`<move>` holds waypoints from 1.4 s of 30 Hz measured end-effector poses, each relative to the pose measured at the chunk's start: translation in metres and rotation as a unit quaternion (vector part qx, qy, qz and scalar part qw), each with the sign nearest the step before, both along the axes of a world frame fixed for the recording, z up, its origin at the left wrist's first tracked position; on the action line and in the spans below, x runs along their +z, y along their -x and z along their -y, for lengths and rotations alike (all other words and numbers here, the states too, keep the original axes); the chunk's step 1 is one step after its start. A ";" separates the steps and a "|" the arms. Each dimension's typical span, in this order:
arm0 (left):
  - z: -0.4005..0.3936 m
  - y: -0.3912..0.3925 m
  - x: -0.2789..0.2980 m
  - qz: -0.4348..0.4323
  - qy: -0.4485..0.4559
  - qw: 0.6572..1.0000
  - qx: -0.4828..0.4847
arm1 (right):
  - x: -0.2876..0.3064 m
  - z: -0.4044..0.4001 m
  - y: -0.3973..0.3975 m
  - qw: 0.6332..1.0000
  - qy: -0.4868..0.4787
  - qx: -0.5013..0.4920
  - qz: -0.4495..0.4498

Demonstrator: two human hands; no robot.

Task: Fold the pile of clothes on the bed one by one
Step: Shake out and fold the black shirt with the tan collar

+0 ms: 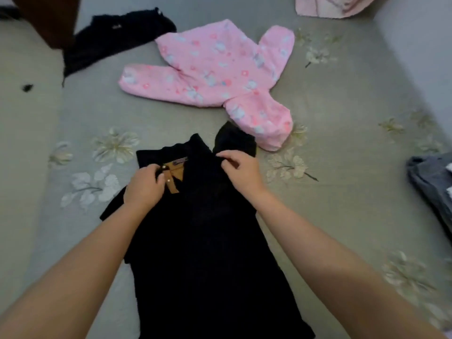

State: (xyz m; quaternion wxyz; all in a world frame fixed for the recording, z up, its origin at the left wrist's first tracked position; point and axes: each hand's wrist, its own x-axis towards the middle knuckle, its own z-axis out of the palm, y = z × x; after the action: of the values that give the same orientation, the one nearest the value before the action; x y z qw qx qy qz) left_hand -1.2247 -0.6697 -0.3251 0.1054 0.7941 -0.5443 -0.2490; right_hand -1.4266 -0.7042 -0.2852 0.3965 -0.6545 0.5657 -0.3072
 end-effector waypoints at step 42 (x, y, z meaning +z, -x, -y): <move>-0.122 -0.066 -0.111 0.130 0.157 0.928 -0.312 | -0.165 -0.035 0.079 0.890 0.127 0.168 -0.405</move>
State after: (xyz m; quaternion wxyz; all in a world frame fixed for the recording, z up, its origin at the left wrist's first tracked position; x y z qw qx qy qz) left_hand -1.1592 -0.5478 -0.4360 0.0739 0.5834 -0.8053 -0.0749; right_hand -1.5052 -0.6696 -0.4506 0.0920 -0.8521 0.5151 -0.0141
